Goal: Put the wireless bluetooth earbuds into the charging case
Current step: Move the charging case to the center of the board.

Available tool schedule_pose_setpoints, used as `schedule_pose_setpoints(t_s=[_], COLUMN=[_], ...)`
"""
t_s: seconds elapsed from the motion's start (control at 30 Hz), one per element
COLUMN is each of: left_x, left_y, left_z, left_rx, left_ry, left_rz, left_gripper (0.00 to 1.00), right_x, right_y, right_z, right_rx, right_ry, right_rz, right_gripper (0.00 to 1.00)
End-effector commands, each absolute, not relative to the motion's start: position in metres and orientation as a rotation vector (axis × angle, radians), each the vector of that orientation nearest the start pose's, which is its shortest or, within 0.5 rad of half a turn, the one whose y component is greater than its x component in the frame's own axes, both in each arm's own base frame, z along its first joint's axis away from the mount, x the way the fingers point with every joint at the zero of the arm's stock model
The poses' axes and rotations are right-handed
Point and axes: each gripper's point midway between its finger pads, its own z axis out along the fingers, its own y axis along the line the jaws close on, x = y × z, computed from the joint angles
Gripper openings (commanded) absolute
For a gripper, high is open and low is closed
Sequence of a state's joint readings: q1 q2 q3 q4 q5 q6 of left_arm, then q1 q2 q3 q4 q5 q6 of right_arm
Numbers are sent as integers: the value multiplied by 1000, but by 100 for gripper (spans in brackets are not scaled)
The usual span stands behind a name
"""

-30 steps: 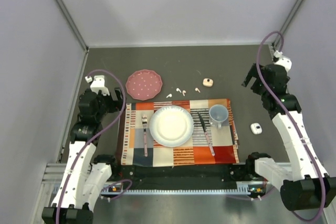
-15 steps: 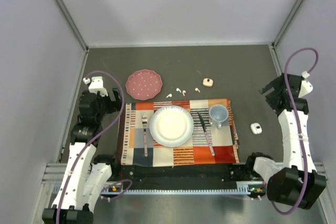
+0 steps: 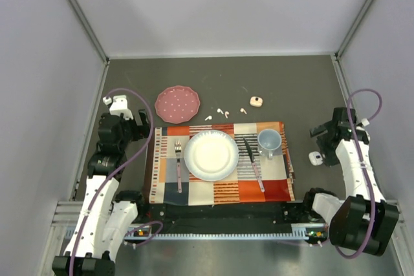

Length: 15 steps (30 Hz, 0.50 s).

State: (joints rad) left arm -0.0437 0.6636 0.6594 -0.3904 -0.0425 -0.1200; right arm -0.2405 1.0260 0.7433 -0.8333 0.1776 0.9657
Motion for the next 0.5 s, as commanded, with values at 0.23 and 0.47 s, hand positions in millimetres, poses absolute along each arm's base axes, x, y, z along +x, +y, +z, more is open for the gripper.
schedule_pose_setpoints(t_s=[0.23, 0.47], left_x=[276, 276], left_y=[-7, -6], left_z=[207, 204], left_rx=[-102, -106], left_ry=[1924, 1931], left_rz=[-50, -47], left_gripper=[99, 99], right_x=[213, 227], right_y=[-59, -67], right_z=[68, 50], right_rx=[1715, 1699], right_ry=[2106, 2162], right_rz=[-90, -154], right_gripper=[96, 81])
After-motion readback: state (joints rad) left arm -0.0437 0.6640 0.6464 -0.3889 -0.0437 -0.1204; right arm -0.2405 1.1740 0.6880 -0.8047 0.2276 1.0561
